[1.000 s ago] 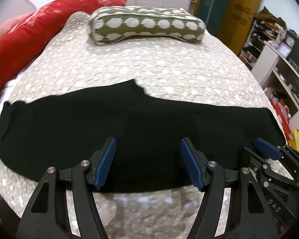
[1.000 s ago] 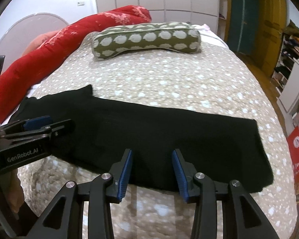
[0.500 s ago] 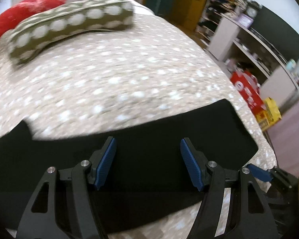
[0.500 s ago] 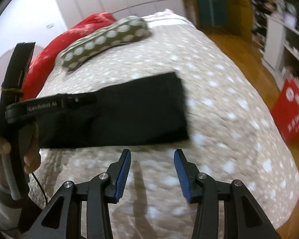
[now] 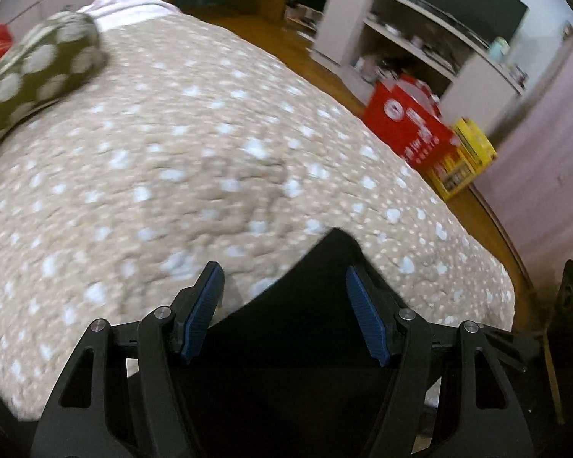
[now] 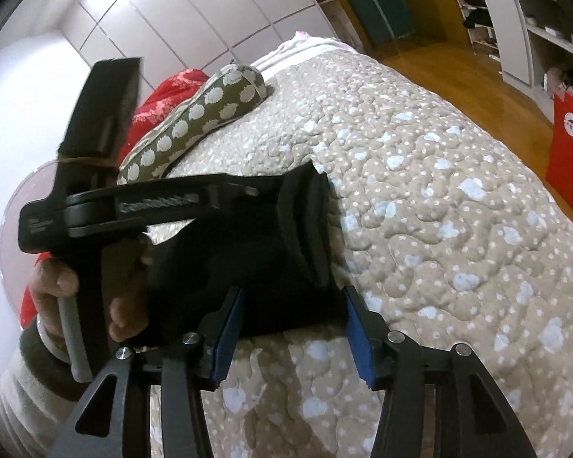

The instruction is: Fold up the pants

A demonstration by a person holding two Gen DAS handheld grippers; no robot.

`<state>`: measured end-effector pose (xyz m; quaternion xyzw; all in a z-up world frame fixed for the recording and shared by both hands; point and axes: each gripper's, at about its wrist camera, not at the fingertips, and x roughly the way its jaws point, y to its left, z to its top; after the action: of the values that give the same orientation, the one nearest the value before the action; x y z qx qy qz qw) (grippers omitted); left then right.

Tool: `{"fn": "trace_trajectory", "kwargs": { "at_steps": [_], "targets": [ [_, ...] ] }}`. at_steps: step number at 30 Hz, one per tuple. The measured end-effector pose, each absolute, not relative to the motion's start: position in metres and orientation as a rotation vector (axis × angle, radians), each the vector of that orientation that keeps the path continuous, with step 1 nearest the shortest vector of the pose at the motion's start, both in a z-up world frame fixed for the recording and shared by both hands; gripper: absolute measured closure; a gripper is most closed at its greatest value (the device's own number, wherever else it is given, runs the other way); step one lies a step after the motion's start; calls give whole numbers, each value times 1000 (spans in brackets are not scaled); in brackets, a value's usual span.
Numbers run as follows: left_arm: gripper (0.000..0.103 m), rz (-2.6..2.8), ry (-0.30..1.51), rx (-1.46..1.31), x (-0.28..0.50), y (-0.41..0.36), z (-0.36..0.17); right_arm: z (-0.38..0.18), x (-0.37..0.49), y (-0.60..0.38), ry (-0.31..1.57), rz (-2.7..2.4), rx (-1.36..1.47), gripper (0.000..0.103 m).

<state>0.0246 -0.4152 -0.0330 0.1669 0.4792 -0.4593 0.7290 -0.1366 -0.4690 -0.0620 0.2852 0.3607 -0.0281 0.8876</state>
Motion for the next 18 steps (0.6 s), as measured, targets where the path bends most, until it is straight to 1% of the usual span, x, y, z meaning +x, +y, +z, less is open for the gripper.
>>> {"fn": "trace_trajectory", "kwargs": {
  "at_steps": [1,2,4,6,8,9,10,11,12,13,14,15,18],
  "targets": [
    [33,-1018,1050,380,23,-419,-33,-63,-137,-469,743,-57,594,53],
    [27,-1033,1050,389,22,-423,-34,-63,-136,-468,734,-55,591,53],
    [23,-1077,1076,384,23,-430,-35,-64,-134,-466,722,-61,579,53],
    [22,-1096,1093,395,24,-436,-39,-65,-130,-466,710,-60,573,51],
    [22,-1103,1063,436,18,-439,-41,-66,-129,-466,696,-61,574,55],
    [23,-1109,1044,458,15,-440,-41,-67,-128,-467,688,-65,576,66],
    [32,-1120,1028,479,12,-441,-41,-68,-126,-469,683,-74,581,74],
    [42,-1126,1021,481,11,-441,-41,-69,-125,-472,681,-76,595,77],
    [49,-1136,1021,471,12,-441,-40,-70,-124,-474,676,-67,615,82],
    [62,-1147,1027,454,13,-442,-40,-70,-123,-475,676,-58,626,85],
    [80,-1163,1035,433,15,-442,-38,-67,-121,-474,675,-53,621,87],
    [86,-1183,1051,412,18,-441,-36,-64,-120,-471,674,-50,608,88],
    [89,-1198,1026,379,18,-430,-19,-46,-119,-462,651,-35,569,89]
  ]
}}
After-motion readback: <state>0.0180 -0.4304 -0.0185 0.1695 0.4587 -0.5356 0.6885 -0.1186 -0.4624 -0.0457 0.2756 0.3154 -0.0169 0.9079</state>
